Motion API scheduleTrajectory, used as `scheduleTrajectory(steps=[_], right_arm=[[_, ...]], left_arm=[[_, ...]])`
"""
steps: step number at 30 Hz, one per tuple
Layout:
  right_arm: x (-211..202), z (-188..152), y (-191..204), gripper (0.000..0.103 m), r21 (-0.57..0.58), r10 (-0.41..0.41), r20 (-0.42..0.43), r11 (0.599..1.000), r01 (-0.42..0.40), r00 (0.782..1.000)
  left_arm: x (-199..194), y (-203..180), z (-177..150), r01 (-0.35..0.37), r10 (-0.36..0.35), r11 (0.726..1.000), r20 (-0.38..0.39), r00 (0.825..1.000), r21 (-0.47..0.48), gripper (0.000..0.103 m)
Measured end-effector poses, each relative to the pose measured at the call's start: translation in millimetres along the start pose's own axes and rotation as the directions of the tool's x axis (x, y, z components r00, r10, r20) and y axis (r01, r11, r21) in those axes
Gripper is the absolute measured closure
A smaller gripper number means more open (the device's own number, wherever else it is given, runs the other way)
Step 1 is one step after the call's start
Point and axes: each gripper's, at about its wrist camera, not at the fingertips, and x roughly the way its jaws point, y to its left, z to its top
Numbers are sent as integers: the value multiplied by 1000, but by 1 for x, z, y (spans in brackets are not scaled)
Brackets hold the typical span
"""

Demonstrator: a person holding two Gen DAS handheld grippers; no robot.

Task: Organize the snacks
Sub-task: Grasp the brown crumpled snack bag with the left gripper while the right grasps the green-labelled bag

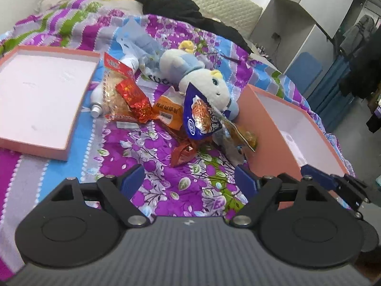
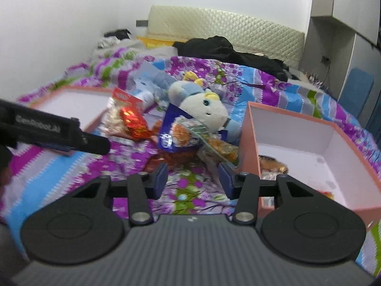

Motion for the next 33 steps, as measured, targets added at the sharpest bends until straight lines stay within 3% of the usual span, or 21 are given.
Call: scheduleTrajectory(steps=[10, 12, 18, 22, 28, 33], right_arm=[[77, 7, 3, 61, -117, -127, -24, 985, 123, 992], [89, 12, 3, 63, -133, -141, -28, 982, 136, 990], [117, 20, 1, 71, -140, -155, -37, 979, 148, 987], [133, 22, -5, 79, -110, -124, -73, 987, 116, 990], [139, 24, -3, 79, -133, -58, -90, 990, 45, 994], [135, 29, 5, 73, -175, -9, -96, 985, -8, 995]], left_arm=[[97, 23, 19, 62, -64, 997, -69, 996, -37, 24], [116, 24, 23, 85, -87, 996, -97, 992, -27, 32], [161, 26, 33, 106, -103, 994, -165, 981, 11, 34], [178, 28, 32, 106, -100, 994, -197, 975, 23, 40], [188, 26, 29, 100, -87, 994, -215, 973, 47, 49], [191, 27, 27, 94, -79, 994, -208, 975, 62, 60]])
